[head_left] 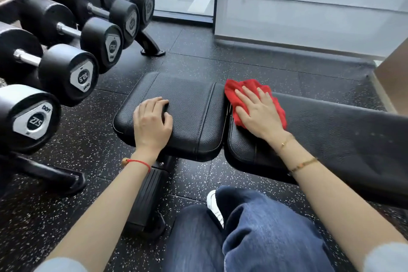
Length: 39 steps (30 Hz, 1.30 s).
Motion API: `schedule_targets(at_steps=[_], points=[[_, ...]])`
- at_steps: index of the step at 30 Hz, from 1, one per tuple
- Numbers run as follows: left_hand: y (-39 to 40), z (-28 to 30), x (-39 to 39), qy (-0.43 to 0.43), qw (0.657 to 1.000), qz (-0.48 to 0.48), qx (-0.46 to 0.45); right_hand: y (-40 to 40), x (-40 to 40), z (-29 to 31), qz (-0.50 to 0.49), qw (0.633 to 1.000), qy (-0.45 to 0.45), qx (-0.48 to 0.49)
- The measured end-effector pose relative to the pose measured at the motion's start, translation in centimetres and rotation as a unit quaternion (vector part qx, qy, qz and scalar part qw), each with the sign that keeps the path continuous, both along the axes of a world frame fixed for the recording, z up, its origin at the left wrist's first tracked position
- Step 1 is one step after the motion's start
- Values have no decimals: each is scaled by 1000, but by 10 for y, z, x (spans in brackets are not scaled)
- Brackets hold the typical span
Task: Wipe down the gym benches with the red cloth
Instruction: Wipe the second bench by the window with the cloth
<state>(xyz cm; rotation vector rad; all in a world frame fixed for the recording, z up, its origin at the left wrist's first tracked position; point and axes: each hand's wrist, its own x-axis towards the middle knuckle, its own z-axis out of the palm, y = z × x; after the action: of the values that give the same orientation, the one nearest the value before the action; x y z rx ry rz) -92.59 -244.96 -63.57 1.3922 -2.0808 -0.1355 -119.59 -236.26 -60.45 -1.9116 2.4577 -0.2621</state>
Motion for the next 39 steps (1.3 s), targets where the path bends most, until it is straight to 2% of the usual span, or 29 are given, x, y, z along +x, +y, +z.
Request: schedule_targets(at_steps=[4, 8, 10, 14, 21, 27, 29, 32, 36, 39], points=[[1, 0, -1, 1, 1000, -1, 3, -7, 35, -1, 43, 999, -20, -4], [0, 1, -2, 4, 1000, -1, 23, 39, 38, 0, 111, 993, -29, -6], [4, 4, -7, 14, 999, -7, 32, 61, 27, 0, 112, 993, -33, -7], [25, 9, -35, 23, 998, -47, 34, 77, 1, -1, 46, 997, -55, -23], [47, 7, -76, 8, 997, -68, 41, 38, -6, -3, -50, 997, -46, -45], [47, -3, -76, -7, 998, -59, 5, 70, 5, -4, 36, 996, -71, -43], [46, -4, -76, -6, 998, -62, 1, 88, 0, -7, 37, 996, -72, -48], [47, -6, -76, 0, 998, -63, -1, 93, -20, -9, -20, 997, -60, -52], [48, -6, -76, 0, 998, -59, -5, 66, -49, -5, -150, 986, -56, -45], [48, -5, -77, -2, 998, -58, -2, 44, -44, -1, -148, 987, -59, -33]])
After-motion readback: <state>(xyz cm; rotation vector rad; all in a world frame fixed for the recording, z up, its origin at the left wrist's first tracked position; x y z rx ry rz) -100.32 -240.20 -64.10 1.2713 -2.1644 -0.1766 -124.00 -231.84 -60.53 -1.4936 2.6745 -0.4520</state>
